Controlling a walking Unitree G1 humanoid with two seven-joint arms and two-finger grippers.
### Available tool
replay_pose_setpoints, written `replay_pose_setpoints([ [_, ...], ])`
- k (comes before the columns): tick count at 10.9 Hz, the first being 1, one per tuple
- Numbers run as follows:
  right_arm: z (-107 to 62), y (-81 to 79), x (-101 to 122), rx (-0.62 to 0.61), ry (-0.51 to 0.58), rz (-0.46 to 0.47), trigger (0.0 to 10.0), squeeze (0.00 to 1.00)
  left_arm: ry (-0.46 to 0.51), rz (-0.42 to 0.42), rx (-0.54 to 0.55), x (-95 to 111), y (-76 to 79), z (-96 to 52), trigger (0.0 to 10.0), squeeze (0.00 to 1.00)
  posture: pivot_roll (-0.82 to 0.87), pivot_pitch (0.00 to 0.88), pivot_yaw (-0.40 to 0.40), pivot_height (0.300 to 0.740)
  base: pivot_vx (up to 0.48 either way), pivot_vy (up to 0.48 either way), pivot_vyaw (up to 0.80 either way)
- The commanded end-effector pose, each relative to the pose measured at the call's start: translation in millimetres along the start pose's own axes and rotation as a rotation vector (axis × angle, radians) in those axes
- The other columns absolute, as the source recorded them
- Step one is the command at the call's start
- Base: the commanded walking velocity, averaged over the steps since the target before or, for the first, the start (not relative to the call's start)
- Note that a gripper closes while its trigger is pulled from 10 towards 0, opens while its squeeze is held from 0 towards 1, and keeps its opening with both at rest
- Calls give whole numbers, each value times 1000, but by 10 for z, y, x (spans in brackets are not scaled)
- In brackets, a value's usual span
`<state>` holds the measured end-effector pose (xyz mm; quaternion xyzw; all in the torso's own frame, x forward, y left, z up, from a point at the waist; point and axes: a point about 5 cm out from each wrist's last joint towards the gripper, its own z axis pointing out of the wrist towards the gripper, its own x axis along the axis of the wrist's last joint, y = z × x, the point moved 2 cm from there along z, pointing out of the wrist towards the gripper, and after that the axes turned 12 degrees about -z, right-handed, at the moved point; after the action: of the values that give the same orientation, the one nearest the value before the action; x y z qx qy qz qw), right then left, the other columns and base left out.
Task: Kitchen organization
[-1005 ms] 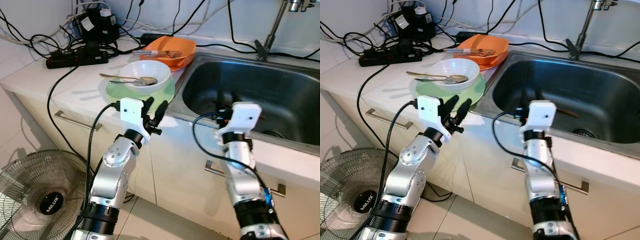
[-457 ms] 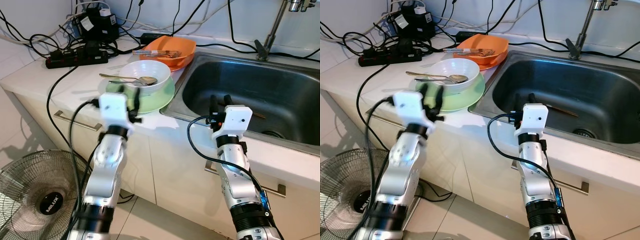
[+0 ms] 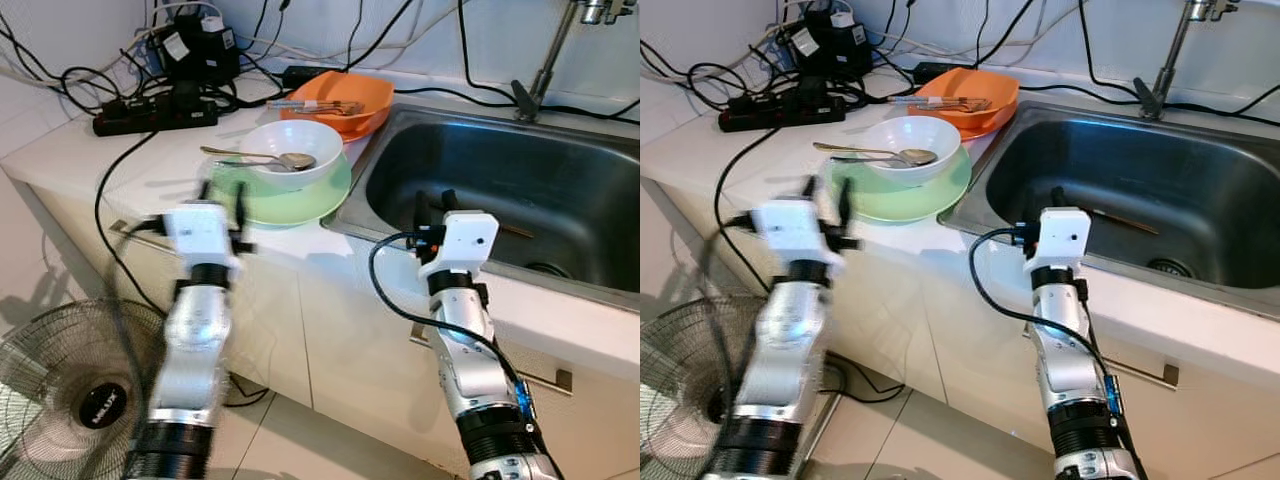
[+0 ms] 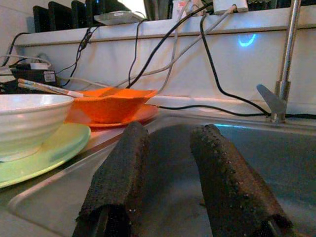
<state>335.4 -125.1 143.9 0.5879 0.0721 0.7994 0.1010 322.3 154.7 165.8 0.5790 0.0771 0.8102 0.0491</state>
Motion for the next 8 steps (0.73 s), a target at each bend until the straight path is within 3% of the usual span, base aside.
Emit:
replay_pose_setpoints([
  [1,16,-20,17,5,7,-3,10000,0,6,3,27,6,-73,32,10000,0,94,0,65,740,0,0,0],
  [4,39,-29,36,4,12,1,10000,0,4,-37,23,24,-128,172,10000,0,89,0,67,740,0,0,0],
  [5,37,-25,32,2,12,-1,10000,0,-15,-72,-9,-4,-102,223,10000,396,82,0,69,740,0,0,0],
  [6,37,-20,32,-1,12,-2,10000,0,-21,-91,-27,-7,-82,263,10000,1000,78,0,72,740,0,0,0],
  [8,50,-4,40,-10,13,-2,10000,0,-25,-144,-17,-14,-94,299,10000,1000,79,0,69,740,0,0,0],
])
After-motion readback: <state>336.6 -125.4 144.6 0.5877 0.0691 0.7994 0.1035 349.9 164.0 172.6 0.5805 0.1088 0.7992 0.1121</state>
